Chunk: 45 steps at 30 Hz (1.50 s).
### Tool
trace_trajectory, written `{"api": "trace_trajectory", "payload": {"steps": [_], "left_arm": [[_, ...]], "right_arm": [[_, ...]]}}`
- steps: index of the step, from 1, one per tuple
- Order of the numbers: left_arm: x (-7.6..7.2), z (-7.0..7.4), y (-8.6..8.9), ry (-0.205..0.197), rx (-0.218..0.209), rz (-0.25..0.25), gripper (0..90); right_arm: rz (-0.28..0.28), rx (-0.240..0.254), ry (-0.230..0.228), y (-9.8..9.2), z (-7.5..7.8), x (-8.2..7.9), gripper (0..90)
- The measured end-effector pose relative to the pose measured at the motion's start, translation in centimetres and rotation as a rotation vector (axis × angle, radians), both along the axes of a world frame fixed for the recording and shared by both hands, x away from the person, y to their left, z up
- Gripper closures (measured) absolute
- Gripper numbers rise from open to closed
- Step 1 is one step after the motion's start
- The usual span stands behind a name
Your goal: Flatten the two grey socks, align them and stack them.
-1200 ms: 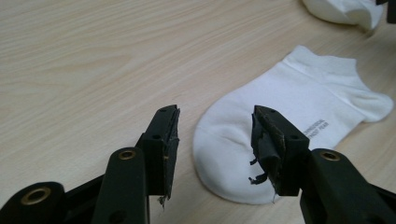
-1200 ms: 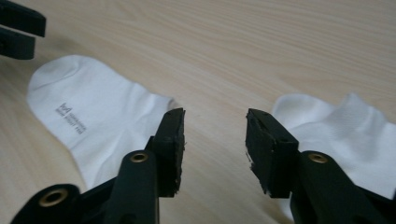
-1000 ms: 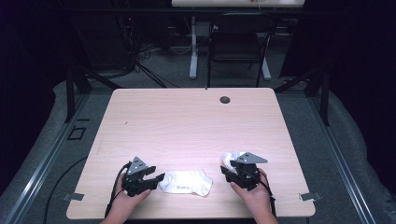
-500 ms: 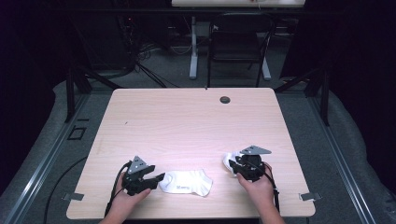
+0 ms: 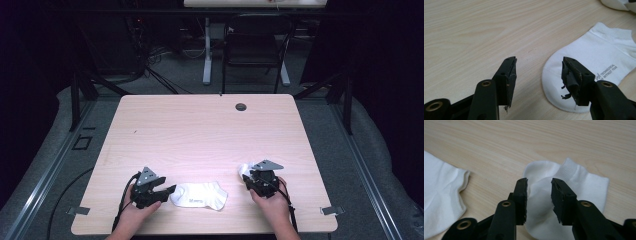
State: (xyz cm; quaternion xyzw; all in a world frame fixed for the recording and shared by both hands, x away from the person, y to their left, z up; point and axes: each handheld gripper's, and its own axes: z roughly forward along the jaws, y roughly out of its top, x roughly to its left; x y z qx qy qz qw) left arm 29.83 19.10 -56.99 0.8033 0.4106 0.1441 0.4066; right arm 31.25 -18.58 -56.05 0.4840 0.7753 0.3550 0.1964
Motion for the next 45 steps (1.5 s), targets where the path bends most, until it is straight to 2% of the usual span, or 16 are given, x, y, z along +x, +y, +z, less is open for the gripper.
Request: {"api": "trace_trajectory", "payload": {"steps": [2,3,5,8,11,15,18,22,27,38,45], "left_arm": [[0.0,-0.1,-0.1,0.003,0.0,-0.007,47.1],[0.0,-0.1,-0.1,0.004,0.003,-0.011,47.5],[-0.1,-0.2,-0.4,0.013,0.008,-0.025,48.4],[-0.1,-0.6,-0.9,0.023,0.024,-0.048,50.1],[-0.3,-0.8,-1.4,0.016,0.05,-0.073,51.0],[-0.5,-1.0,-2.0,0.009,0.069,-0.104,51.5],[-0.6,-1.1,-2.2,0.014,0.059,-0.101,51.5],[-0.5,-1.0,-2.0,0.015,0.056,-0.104,51.5],[-0.3,-0.8,-1.7,0.015,0.041,-0.094,51.5],[0.2,-0.5,-0.8,0.018,0.011,-0.06,51.5],[0.4,-0.6,-0.6,0.026,0.021,-0.046,51.5]], "right_arm": [[-0.023,0.007,-0.007,-0.1,0.0,0.1,68.1],[-0.033,-0.016,0.002,-0.2,0.0,0.3,69.0],[-0.046,-0.029,0.029,-0.2,-0.3,0.7,70.3],[-0.043,-0.042,0.05,0.0,-0.8,1.1,73.8],[-0.038,-0.049,0.075,0.4,-1.1,1.6,75.0],[-0.026,-0.028,0.075,1.7,-1.2,2.1,75.4],[-0.011,-0.038,0.077,2.6,-1.1,2.4,75.4],[0.019,-0.038,0.081,4.8,-1.1,3.0,75.4],[0.04,0.001,0.082,7.1,-1.3,3.5,75.2],[0.085,-0.009,0.081,11.6,-1.4,4.8,75.1],[0.114,-0.024,0.074,13.9,-1.4,5.0,75.0]]}}
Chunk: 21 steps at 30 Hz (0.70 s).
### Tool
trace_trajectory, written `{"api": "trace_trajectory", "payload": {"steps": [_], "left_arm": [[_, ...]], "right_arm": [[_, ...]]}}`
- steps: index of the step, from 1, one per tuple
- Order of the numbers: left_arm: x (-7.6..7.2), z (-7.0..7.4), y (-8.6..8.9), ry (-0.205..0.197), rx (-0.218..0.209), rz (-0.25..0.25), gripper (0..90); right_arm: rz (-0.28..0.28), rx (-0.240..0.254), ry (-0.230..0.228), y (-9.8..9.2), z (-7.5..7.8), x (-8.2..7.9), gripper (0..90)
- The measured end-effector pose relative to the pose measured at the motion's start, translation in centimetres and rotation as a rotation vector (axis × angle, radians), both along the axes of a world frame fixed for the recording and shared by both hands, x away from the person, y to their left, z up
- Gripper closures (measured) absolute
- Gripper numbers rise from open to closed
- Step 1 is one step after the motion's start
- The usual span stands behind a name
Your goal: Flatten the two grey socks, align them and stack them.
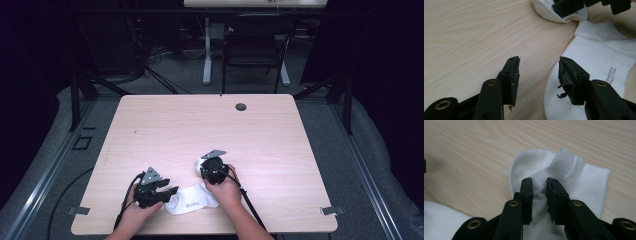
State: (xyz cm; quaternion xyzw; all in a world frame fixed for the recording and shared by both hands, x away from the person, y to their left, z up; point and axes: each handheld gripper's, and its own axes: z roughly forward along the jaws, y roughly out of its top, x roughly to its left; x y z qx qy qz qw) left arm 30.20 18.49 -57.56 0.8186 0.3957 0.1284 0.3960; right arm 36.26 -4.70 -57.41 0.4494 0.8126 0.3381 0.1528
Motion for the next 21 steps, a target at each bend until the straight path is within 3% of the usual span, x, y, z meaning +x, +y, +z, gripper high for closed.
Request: {"api": "trace_trajectory", "payload": {"steps": [7,10,16,21], "left_arm": [[-1.4,-0.1,-1.9,0.024,-0.005,-0.097,53.3],[-1.9,-0.4,-2.9,0.035,0.02,-0.104,53.4],[-2.0,-0.8,-3.6,-0.019,0.038,-0.142,54.6],[-1.4,-1.1,-4.4,-0.068,0.052,-0.224,54.7]], "right_arm": [[0.018,-0.015,0.017,0.2,0.2,0.5,74.8],[0.01,0.001,0.017,0.1,0.1,0.6,74.8],[0.012,-0.015,0.02,-0.2,0.2,0.7,74.6],[0.0,0.003,0.038,-0.8,0.3,1.1,74.5]]}}
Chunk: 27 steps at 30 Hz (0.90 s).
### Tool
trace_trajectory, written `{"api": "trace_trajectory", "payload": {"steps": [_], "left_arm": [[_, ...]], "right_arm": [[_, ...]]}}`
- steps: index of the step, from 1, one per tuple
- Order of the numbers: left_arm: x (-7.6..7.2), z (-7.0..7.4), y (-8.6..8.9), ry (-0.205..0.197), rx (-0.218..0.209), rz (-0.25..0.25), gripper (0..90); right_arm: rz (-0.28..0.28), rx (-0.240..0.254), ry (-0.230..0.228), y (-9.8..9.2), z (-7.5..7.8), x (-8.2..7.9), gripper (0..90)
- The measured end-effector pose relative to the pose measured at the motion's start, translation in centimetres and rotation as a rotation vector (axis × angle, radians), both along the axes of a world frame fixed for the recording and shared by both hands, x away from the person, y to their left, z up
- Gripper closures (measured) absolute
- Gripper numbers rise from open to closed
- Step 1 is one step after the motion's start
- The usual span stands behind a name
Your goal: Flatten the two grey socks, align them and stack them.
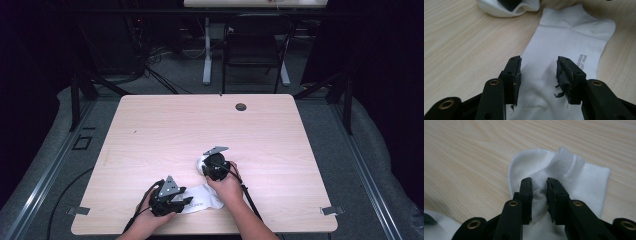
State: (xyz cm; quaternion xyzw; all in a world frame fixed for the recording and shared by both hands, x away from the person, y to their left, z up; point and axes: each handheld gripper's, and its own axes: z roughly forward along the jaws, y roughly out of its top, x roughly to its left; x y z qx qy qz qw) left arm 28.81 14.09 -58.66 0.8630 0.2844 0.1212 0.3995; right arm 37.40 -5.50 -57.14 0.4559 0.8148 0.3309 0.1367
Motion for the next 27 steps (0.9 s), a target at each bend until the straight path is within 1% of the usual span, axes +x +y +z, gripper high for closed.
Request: {"api": "trace_trajectory", "payload": {"steps": [2,3,6,7,8,9,10,12,13,14,16,18,19,21,23,24,25,27], "left_arm": [[0.2,-0.1,-0.4,-0.004,-0.003,-0.017,54.7],[0.3,-0.1,-0.6,-0.008,-0.002,-0.023,54.7],[0.5,-0.1,-0.9,-0.001,-0.01,-0.019,54.7],[0.5,0.0,-0.8,0.007,-0.017,-0.018,54.6],[0.6,0.0,-0.7,0.013,-0.02,-0.014,53.9],[0.6,0.1,-0.6,0.019,-0.027,-0.005,53.3],[0.7,0.2,-0.4,0.025,-0.038,0.01,52.8],[0.8,0.5,0.1,0.028,-0.052,0.033,52.1],[0.9,0.7,0.4,0.024,-0.054,0.043,52.1],[1.0,0.9,0.8,0.026,-0.056,0.054,52.1],[1.2,1.0,1.4,0.033,-0.07,0.083,52.1],[1.4,1.1,2.1,0.038,-0.078,0.107,52.1],[1.6,1.2,2.4,0.038,-0.072,0.114,52.2],[1.9,1.3,3.0,0.035,-0.071,0.137,52.2],[2.1,1.4,3.5,0.037,-0.081,0.162,52.2],[2.2,1.4,3.7,0.039,-0.086,0.173,52.2],[2.3,1.5,4.0,0.038,-0.085,0.179,52.2],[2.5,1.5,4.4,0.038,-0.095,0.199,52.2]], "right_arm": [[-0.004,0.009,0.0,0.0,0.0,0.0,74.3],[-0.004,0.005,-0.004,0.2,-0.1,0.0,74.4],[0.006,0.014,-0.01,0.8,-0.2,-0.2,74.4],[0.01,0.013,-0.007,1.0,-0.1,-0.3,74.4],[0.01,0.022,-0.017,1.5,-0.2,-0.5,74.3],[0.019,0.027,-0.022,1.8,-0.3,-0.5,74.3],[0.027,0.01,-0.016,1.9,-0.2,-0.6,74.2],[0.032,0.017,-0.026,2.3,-0.2,-0.8,73.3],[0.038,0.016,-0.03,2.4,0.0,-0.9,73.0],[0.045,0.011,-0.035,2.4,0.3,-1.1,72.9],[0.051,0.026,-0.055,2.2,0.7,-1.3,71.6],[0.053,0.047,-0.061,1.9,1.2,-1.5,70.3],[0.057,0.05,-0.058,1.8,1.4,-1.6,69.4],[0.078,0.046,-0.064,1.7,1.6,-1.9,67.5],[0.092,0.046,-0.067,1.7,1.6,-2.3,64.5],[0.106,0.045,-0.072,1.8,1.6,-2.5,63.1],[0.114,0.029,-0.073,1.9,1.6,-2.7,62.7],[0.128,-0.002,-0.092,2.0,1.3,-3.0,61.9]]}}
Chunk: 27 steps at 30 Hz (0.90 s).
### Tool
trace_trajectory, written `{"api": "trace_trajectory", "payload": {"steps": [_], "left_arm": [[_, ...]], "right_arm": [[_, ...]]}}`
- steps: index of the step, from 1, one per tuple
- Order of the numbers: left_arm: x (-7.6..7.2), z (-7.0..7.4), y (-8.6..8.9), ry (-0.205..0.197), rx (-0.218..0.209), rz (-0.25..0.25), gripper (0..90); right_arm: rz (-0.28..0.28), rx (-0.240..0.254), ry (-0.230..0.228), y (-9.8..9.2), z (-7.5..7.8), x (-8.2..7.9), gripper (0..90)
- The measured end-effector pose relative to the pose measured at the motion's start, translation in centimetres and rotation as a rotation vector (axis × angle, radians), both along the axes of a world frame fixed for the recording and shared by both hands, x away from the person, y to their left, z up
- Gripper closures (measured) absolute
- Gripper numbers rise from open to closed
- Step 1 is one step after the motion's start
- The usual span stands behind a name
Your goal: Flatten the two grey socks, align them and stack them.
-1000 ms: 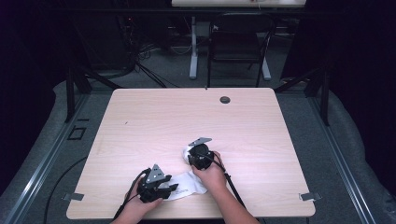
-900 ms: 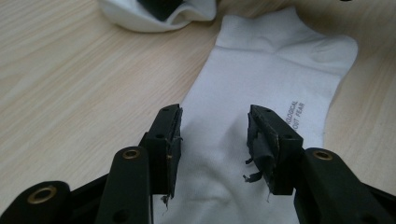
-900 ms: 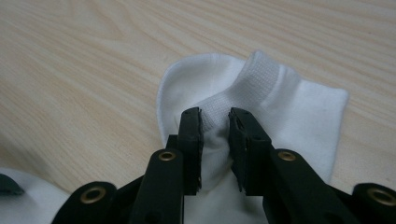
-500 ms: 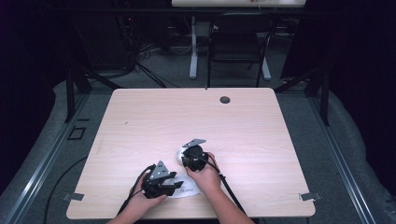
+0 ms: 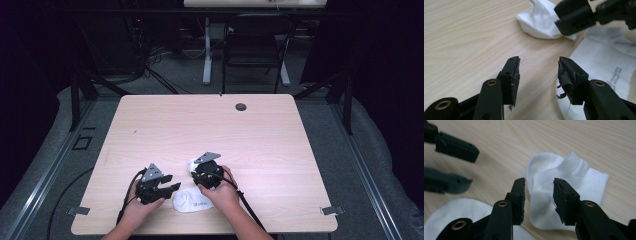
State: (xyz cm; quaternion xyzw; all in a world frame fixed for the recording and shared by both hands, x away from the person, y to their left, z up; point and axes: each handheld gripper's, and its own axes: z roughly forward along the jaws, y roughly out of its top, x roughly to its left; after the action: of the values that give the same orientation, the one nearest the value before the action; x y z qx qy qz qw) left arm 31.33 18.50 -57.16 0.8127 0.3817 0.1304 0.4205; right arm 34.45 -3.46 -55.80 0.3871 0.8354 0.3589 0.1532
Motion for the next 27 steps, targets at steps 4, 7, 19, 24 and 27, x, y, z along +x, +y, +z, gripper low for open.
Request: {"api": "trace_trajectory", "payload": {"steps": [4,7,19,24,27], "left_arm": [[0.3,0.0,0.5,0.004,0.005,0.012,52.2],[0.4,0.1,0.5,-0.001,0.002,0.022,52.2],[2.7,1.5,-0.9,0.022,-0.029,0.072,53.7],[3.8,1.6,-2.6,0.006,-0.008,0.074,65.2],[4.2,1.6,-3.7,0.006,0.013,0.061,78.1]], "right_arm": [[0.02,-0.071,0.002,0.2,-0.7,-0.2,62.1],[0.015,-0.11,0.001,0.3,-1.3,-0.2,70.9],[-0.024,-0.013,0.042,-0.3,-0.5,-0.2,85.6],[-0.021,-0.004,0.05,-0.5,-0.4,-0.3,85.5],[-0.022,-0.001,0.052,-0.5,-0.5,-0.2,85.6]]}}
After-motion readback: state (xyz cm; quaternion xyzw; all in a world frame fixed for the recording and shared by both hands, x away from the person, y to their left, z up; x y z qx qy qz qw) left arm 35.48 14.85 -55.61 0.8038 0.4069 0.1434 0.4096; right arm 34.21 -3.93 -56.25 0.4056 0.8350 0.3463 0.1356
